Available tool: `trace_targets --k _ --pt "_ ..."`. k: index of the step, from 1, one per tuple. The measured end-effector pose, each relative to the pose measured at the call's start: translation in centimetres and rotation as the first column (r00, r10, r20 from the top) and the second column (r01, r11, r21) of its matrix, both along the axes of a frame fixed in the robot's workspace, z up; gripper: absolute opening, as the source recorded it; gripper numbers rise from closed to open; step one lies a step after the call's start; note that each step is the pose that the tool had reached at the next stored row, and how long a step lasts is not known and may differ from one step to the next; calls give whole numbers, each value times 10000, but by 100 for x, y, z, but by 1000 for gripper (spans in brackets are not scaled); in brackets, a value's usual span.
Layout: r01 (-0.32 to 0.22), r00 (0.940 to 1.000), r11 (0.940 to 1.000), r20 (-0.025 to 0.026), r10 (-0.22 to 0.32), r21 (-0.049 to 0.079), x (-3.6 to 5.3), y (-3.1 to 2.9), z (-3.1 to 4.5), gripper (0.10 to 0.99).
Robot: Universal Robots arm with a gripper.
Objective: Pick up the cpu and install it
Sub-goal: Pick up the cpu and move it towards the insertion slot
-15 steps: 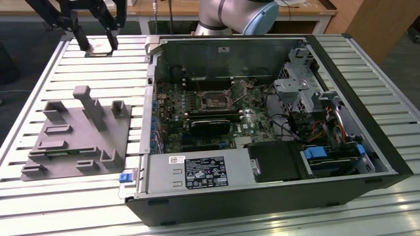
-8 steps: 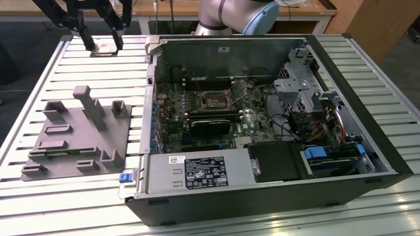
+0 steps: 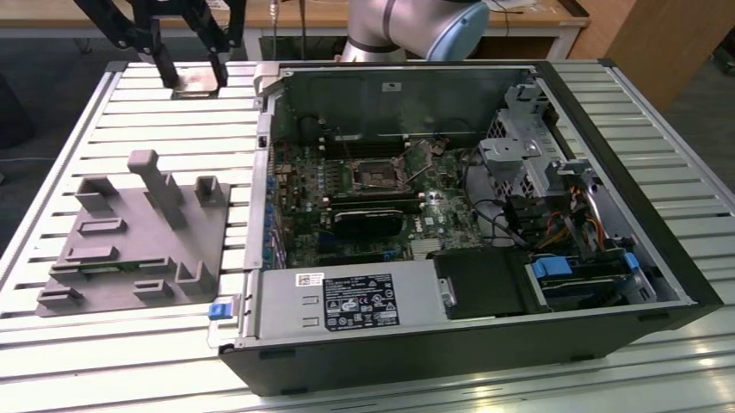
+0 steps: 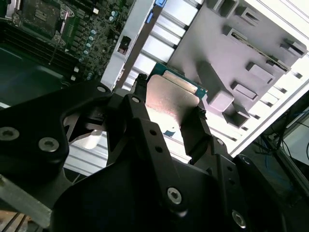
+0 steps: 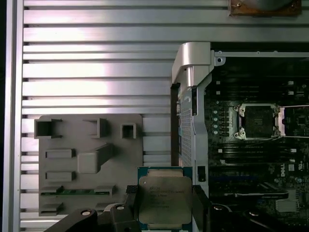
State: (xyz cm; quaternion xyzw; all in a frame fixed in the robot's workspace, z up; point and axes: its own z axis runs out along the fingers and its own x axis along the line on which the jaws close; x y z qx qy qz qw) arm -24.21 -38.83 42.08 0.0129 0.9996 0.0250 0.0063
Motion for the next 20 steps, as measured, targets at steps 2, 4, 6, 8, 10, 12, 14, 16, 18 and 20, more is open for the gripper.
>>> trace_targets --k 2,4,6,8,10,12,14,16,18,20 --pt "0 10000 10000 0 0 0 28 1 0 533" --pt "0 10000 10000 1 0 0 57 1 0 533" --pt "0 10000 10000 0 0 0 85 2 0 533" --pt "0 10000 10000 0 0 0 113 2 0 533" --pt "0 10000 10000 0 0 0 138 3 0 533" --pt "0 10000 10000 1 0 0 165 3 0 533" --pt "0 10000 10000 0 0 0 191 4 0 533" --pt "0 10000 10000 1 0 1 218 4 0 533" --pt "0 10000 10000 0 0 0 249 4 0 533" --pt "0 10000 10000 0 0 0 287 7 0 533"
